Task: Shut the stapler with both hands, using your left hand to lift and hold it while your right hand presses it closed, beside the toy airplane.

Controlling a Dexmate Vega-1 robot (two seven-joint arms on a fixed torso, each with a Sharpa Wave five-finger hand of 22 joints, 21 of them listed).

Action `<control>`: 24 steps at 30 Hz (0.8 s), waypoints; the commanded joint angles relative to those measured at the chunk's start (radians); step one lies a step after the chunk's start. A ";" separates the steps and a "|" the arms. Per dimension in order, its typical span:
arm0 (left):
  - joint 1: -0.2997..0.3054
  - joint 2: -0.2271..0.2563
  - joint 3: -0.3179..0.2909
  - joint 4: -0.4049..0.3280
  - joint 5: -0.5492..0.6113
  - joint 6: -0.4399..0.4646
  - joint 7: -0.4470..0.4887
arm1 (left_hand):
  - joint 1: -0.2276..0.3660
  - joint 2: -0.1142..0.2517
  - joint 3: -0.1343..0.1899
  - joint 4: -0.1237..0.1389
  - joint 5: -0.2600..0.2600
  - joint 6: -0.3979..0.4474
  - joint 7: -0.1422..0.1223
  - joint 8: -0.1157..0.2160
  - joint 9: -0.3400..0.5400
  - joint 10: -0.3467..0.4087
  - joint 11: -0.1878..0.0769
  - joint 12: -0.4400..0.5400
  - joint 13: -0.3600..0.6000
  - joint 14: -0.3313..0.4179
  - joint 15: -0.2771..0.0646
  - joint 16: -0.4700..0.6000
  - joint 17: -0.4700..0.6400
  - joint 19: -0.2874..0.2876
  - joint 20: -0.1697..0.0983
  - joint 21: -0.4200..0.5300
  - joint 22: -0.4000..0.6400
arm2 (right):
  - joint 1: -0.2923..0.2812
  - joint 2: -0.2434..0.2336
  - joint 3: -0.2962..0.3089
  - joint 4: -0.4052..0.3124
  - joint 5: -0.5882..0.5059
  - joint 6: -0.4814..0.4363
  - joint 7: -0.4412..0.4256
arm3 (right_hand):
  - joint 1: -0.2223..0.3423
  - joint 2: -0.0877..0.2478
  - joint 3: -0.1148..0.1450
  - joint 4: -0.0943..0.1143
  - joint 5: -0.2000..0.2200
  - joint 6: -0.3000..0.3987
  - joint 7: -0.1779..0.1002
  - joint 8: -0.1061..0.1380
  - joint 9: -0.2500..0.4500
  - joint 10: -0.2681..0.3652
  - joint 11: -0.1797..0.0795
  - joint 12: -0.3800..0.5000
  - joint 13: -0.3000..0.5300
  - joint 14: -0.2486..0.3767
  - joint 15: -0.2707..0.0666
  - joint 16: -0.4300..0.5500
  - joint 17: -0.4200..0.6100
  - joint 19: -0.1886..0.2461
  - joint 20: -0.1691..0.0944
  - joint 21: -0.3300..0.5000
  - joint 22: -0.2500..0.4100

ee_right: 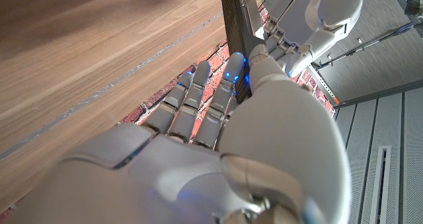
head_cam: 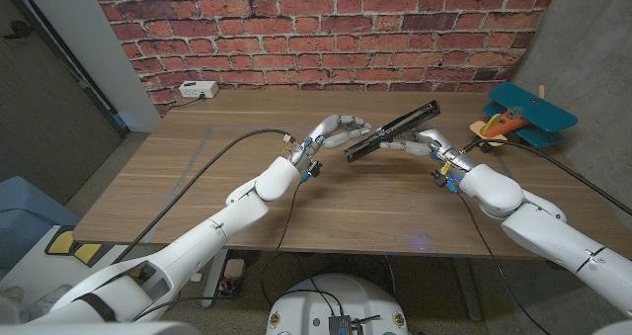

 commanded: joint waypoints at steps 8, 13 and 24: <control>0.007 -0.011 -0.020 0.034 -0.006 -0.043 0.028 | -0.025 -0.004 0.001 -0.014 0.002 -0.035 -0.007 -0.006 -0.018 -0.040 0.002 -0.045 -0.024 -0.041 -0.091 -0.033 -0.033 -0.017 -0.028 -0.024 0.001 | 0.035 0.016 -0.011 0.031 0.029 -0.008 0.017 | 0.045 0.044 0.022 0.014 0.002 0.115 -0.019 0.001 0.007 0.007 -0.007 0.006 0.001 0.014 -0.187 -0.007 0.013 0.003 -0.043 0.008 0.001; 0.013 -0.012 -0.030 0.029 -0.001 -0.054 0.046 | -0.030 -0.001 0.002 -0.014 0.002 -0.039 -0.007 -0.006 -0.023 -0.043 0.004 -0.052 -0.029 -0.054 -0.088 -0.041 -0.039 -0.022 -0.026 -0.031 0.001 | 0.034 0.019 -0.008 0.023 0.023 -0.020 -0.003 | 0.045 0.044 0.024 0.015 0.001 0.113 -0.018 0.000 0.011 0.008 -0.007 0.007 0.001 0.014 -0.187 -0.009 0.016 0.003 -0.043 0.010 0.001; 0.014 -0.014 -0.034 0.007 -0.026 -0.064 0.020 | -0.047 -0.019 -0.020 -0.055 0.000 -0.113 -0.028 -0.013 -0.061 -0.168 0.028 -0.151 -0.071 -0.245 -0.055 -0.138 -0.108 -0.151 0.039 -0.130 -0.003 | 0.048 0.015 -0.012 0.030 0.063 -0.047 0.023 | 0.044 0.043 0.029 0.017 0.000 0.115 -0.017 -0.001 0.019 0.010 -0.004 0.008 0.001 0.014 -0.187 -0.016 0.024 0.006 -0.037 0.017 0.000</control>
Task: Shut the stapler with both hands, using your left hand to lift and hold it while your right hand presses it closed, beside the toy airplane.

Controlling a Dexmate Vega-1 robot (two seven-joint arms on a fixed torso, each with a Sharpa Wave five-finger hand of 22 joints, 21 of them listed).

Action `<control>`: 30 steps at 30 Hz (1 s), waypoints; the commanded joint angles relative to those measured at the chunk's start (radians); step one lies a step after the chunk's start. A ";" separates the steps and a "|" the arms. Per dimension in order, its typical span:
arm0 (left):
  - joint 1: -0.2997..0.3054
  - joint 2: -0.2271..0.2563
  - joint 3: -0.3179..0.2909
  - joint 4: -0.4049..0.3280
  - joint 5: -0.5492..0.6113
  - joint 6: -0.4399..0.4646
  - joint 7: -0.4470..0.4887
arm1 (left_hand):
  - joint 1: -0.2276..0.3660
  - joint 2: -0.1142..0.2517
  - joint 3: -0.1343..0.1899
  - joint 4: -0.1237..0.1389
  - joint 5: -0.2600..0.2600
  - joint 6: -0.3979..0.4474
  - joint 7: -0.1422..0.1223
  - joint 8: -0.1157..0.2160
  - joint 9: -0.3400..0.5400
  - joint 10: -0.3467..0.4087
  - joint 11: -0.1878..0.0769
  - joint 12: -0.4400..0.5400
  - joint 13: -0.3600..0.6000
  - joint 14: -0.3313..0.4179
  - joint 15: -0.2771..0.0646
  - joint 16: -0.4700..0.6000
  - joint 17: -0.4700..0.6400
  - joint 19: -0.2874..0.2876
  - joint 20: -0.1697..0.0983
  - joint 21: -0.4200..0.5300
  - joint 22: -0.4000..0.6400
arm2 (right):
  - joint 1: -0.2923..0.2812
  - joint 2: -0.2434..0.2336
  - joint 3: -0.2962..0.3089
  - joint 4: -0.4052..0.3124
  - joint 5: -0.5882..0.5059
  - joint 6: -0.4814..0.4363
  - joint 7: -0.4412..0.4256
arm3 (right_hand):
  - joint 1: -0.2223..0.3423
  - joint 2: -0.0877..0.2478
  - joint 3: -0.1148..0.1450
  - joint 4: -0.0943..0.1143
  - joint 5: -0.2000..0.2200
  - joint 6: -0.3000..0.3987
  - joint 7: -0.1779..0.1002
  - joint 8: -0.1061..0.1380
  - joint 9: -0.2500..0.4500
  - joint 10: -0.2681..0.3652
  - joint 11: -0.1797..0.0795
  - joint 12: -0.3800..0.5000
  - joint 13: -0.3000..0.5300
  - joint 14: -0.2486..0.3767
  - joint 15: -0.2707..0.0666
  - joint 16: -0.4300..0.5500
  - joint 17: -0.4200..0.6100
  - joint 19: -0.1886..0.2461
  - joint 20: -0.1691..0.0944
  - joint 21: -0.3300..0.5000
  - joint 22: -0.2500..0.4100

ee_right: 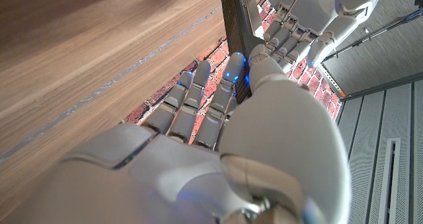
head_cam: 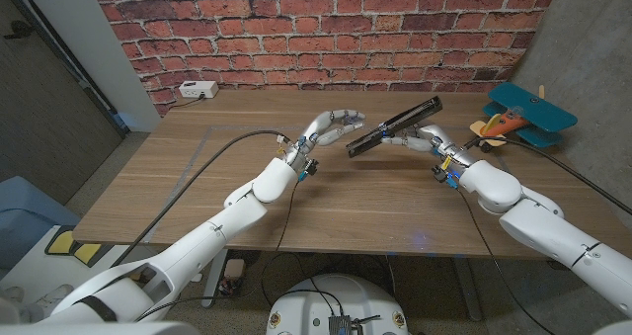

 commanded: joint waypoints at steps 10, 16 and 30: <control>0.028 0.001 -0.024 -0.067 0.013 -0.007 0.019 | -0.042 -0.023 -0.029 -0.014 -0.003 -0.117 -0.016 -0.017 -0.023 -0.057 0.008 -0.051 -0.033 -0.082 -0.060 -0.047 -0.070 -0.067 0.048 -0.072 0.001 | -0.021 -0.002 0.022 -0.026 0.043 -0.077 -0.052 | 0.036 0.050 0.030 0.024 -0.001 0.119 -0.014 0.001 0.008 0.016 -0.002 0.007 0.000 0.035 -0.182 0.004 0.020 0.013 -0.030 0.019 0.001; 0.035 0.000 -0.028 -0.087 0.050 -0.016 0.044 | -0.018 0.094 0.010 -0.016 0.003 -0.189 -0.032 -0.009 -0.047 -0.070 -0.003 -0.069 -0.056 -0.112 -0.041 -0.046 -0.109 -0.087 0.099 -0.115 0.004 | -0.026 -0.011 0.020 -0.051 0.042 -0.132 -0.073 | 0.037 0.048 0.033 0.023 -0.002 0.122 -0.012 -0.001 0.008 0.022 -0.002 0.008 -0.003 0.043 -0.182 0.004 0.025 0.015 -0.030 0.024 0.001; 0.012 0.037 -0.011 -0.180 0.172 0.045 0.029 | 0.018 0.120 -0.023 -0.052 0.003 -0.309 -0.062 -0.017 -0.095 -0.120 -0.034 -0.093 -0.093 -0.191 -0.065 -0.047 -0.160 -0.113 0.098 -0.177 0.004 | -0.021 -0.010 0.001 -0.090 0.030 -0.207 -0.110 | 0.039 0.046 0.040 0.020 -0.004 0.134 -0.006 -0.006 0.005 0.034 0.007 0.012 -0.008 0.060 -0.182 0.001 0.037 0.020 -0.027 0.035 0.002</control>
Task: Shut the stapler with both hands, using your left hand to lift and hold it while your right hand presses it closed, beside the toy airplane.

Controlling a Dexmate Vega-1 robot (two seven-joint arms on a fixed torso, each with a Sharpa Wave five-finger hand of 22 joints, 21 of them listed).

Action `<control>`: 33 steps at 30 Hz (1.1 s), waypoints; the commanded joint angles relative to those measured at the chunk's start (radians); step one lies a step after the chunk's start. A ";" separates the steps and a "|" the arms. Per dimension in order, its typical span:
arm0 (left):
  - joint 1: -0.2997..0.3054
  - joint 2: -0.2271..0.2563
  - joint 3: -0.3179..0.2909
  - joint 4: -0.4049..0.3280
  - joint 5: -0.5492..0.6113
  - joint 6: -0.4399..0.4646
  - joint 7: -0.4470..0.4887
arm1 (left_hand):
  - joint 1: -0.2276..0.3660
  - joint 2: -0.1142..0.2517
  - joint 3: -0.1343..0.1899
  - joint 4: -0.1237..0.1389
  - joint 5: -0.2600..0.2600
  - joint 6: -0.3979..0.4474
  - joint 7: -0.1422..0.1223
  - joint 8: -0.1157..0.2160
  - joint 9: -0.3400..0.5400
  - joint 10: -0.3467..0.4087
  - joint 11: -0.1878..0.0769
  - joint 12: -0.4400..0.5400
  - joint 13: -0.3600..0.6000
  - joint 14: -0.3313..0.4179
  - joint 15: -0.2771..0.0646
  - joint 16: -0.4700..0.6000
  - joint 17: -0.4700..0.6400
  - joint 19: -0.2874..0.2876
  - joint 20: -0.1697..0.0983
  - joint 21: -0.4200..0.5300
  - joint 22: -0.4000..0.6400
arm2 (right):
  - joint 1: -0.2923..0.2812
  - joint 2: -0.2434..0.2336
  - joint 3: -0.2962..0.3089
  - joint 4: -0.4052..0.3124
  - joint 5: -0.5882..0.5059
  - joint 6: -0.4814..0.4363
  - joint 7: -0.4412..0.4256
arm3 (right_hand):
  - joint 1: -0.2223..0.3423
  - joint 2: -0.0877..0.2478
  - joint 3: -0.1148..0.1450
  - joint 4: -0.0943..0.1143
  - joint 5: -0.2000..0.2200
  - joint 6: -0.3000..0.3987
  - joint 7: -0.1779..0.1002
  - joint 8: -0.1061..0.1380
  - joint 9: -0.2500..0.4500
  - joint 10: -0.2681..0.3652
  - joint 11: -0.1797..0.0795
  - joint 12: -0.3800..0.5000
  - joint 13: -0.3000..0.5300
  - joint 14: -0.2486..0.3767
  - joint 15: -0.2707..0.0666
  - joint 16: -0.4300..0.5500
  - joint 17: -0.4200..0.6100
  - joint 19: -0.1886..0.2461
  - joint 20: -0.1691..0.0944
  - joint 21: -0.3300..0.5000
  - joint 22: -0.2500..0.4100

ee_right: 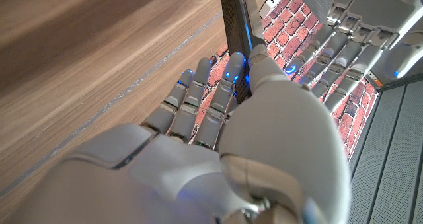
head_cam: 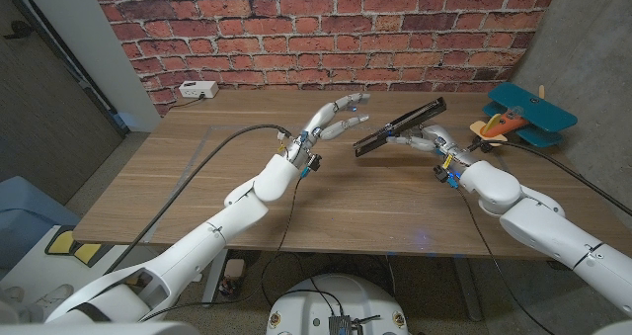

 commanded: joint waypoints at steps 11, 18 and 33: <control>-0.046 0.013 0.026 -0.065 0.115 0.034 -0.006 | 0.014 0.046 -0.020 0.006 0.018 0.025 -0.062 0.024 -0.036 -0.003 -0.020 0.007 -0.022 -0.012 -0.084 0.009 -0.029 0.001 -0.003 -0.038 0.001 | 0.010 0.005 -0.030 -0.074 -0.032 -0.092 -0.056 | 0.039 0.044 0.039 0.022 0.003 0.136 -0.004 -0.004 0.000 0.020 -0.002 0.009 0.000 0.034 -0.182 0.004 0.016 0.016 -0.026 0.016 0.002; -0.070 -0.003 0.037 -0.039 0.118 0.018 -0.006 | 0.006 0.026 -0.035 0.004 0.020 0.000 -0.031 0.012 -0.051 0.005 -0.025 0.012 -0.030 -0.005 -0.092 0.013 -0.042 0.004 -0.004 -0.051 0.001 | 0.032 0.003 -0.049 -0.090 -0.059 -0.110 -0.050 | 0.041 0.042 0.042 0.020 0.002 0.138 -0.002 -0.007 0.001 0.019 -0.005 0.008 -0.001 0.038 -0.182 -0.001 0.019 0.017 -0.024 0.021 0.003; -0.098 -0.001 0.050 -0.059 0.132 0.062 -0.038 | -0.006 0.007 -0.057 0.005 0.022 -0.024 -0.011 0.010 -0.073 -0.009 -0.019 0.010 -0.034 0.022 -0.111 0.027 -0.049 0.021 -0.022 -0.068 0.001 | 0.070 0.004 -0.077 -0.083 -0.082 -0.124 -0.026 | 0.040 0.040 0.045 0.017 0.001 0.138 -0.003 -0.012 0.004 0.021 -0.005 0.009 -0.004 0.039 -0.182 -0.015 0.023 0.015 -0.024 0.030 0.004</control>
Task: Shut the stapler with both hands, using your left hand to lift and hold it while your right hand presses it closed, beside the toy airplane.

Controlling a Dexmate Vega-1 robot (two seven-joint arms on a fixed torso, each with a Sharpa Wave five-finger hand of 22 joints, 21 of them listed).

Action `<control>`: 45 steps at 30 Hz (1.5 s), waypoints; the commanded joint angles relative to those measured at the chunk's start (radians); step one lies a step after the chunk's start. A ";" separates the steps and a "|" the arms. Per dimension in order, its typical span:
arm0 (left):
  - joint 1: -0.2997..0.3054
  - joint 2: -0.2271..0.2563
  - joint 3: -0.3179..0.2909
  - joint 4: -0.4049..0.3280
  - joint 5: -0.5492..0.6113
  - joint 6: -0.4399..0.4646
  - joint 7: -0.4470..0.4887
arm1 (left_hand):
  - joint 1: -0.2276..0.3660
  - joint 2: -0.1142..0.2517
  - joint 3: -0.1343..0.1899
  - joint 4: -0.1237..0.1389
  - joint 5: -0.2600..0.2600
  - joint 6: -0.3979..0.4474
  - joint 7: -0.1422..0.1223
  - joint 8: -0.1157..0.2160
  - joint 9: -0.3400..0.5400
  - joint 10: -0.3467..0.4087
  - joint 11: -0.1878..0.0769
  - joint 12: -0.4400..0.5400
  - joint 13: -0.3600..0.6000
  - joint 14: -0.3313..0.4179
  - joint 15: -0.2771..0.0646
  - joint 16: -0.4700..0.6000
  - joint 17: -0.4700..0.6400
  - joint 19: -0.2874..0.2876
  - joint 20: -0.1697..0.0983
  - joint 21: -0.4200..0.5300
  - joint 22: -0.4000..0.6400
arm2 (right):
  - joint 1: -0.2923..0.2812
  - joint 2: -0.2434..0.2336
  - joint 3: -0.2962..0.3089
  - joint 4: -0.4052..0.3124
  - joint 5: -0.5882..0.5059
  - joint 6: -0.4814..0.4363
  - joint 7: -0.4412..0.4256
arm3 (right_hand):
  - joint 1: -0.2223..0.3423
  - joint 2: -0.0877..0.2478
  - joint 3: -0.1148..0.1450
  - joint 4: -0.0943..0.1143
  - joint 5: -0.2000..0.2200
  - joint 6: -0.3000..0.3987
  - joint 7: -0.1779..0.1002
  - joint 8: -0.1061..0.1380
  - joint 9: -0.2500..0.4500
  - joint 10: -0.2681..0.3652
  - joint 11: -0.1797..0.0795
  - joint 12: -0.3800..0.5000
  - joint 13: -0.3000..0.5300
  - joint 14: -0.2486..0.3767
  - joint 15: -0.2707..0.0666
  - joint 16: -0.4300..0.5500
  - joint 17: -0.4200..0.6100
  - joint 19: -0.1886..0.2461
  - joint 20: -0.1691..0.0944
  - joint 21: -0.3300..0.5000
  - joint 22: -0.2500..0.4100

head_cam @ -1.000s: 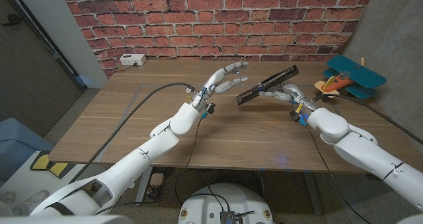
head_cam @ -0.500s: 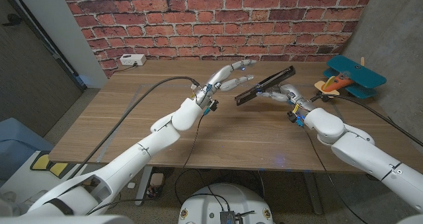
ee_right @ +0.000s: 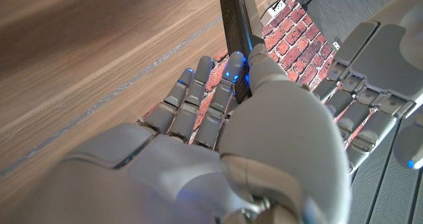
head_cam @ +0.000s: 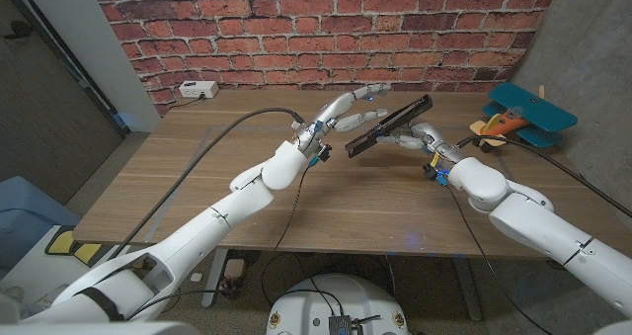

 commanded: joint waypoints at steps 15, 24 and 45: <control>-0.037 0.019 0.030 -0.044 0.003 0.066 -0.077 | -0.001 -0.044 -0.025 -0.008 0.009 -0.005 0.004 0.005 -0.016 -0.017 0.002 0.000 -0.007 0.017 -0.101 0.009 -0.009 0.005 0.007 -0.022 0.003 | 0.044 -0.006 -0.041 -0.008 -0.030 -0.029 0.041 | 0.037 0.039 0.038 0.025 0.003 0.131 -0.011 -0.006 0.005 0.014 -0.011 0.007 0.004 0.010 -0.177 -0.015 0.008 0.005 -0.020 0.016 0.001; -0.035 0.014 0.033 -0.045 0.004 0.064 -0.072 | 0.010 -0.040 -0.027 -0.011 0.012 0.001 0.005 0.009 -0.021 -0.015 0.001 0.001 -0.010 0.025 -0.105 0.014 -0.009 0.009 0.007 -0.028 0.003 | 0.042 -0.012 -0.046 -0.019 -0.030 -0.043 0.046 | 0.035 0.040 0.038 0.025 0.003 0.132 -0.013 -0.009 0.006 0.011 -0.012 0.007 0.006 0.010 -0.177 -0.020 0.011 0.002 -0.021 0.020 0.001; -0.026 0.011 0.041 -0.070 0.026 0.090 -0.061 | 0.023 -0.028 -0.032 -0.009 0.015 0.004 0.010 0.012 -0.030 -0.007 0.001 0.008 -0.011 0.028 -0.109 0.022 -0.006 0.020 0.005 -0.037 0.004 | 0.028 -0.023 -0.048 -0.033 -0.043 -0.041 0.042 | 0.033 0.040 0.039 0.024 0.003 0.135 -0.011 -0.015 0.008 0.009 -0.012 0.006 0.006 0.011 -0.177 -0.030 0.018 -0.002 -0.021 0.030 0.001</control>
